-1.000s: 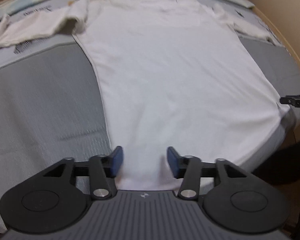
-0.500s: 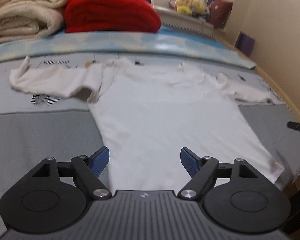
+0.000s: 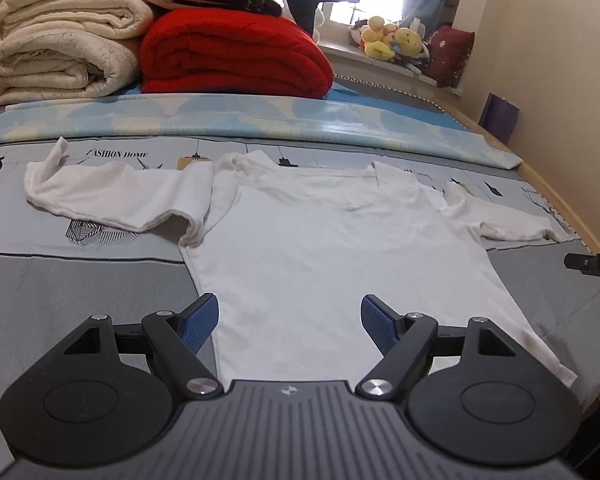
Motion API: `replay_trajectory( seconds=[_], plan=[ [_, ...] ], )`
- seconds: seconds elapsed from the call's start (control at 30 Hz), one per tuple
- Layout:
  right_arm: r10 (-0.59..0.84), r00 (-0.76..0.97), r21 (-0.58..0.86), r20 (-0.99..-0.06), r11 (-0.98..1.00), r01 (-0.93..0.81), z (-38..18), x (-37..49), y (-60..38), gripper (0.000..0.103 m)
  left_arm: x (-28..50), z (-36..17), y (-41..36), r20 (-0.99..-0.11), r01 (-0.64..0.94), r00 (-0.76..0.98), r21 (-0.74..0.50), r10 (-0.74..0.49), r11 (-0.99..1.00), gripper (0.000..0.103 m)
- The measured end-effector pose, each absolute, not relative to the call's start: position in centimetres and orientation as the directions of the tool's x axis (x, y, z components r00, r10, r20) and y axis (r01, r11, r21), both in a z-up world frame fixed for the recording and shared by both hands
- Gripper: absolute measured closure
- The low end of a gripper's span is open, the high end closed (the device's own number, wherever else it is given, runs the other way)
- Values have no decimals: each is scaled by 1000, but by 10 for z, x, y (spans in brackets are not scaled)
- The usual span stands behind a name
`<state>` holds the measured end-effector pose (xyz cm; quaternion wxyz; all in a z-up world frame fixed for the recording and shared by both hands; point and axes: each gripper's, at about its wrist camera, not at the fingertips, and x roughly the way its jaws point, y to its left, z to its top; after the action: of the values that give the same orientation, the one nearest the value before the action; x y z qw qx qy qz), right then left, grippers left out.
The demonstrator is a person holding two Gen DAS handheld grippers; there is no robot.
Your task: Fold small clothes
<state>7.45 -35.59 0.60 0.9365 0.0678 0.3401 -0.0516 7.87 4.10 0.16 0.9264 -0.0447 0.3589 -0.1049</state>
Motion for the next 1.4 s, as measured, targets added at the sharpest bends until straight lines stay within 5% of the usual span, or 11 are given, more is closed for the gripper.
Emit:
replay_trajectory(
  seconds=[0.53,0.63,0.7,0.87,1.27,1.33,1.4],
  plan=[
    [61,841,155,-538,987,27,94,118,-319,69,155,100,39,-587,126,798,-60,-137,990,22],
    [90,845,172,-526,985,3,117,147,-307,69,191,97,51,-591,109,798,-49,-117,993,42],
    [119,857,194,-501,981,-23,127,164,-300,69,212,84,61,-606,118,786,-51,-125,992,77],
    [154,859,212,-489,976,-55,124,213,-280,70,251,30,111,-694,-21,719,-83,-43,996,90],
    [246,779,186,-577,968,-168,70,263,-253,72,312,-26,278,-709,-508,665,-196,237,839,90],
    [239,769,170,-593,971,-170,62,269,-252,72,318,-34,298,-719,-552,650,-225,246,803,86],
    [241,745,189,-622,969,-157,52,277,-255,72,322,-44,314,-733,-591,631,-242,254,770,72]
  ],
)
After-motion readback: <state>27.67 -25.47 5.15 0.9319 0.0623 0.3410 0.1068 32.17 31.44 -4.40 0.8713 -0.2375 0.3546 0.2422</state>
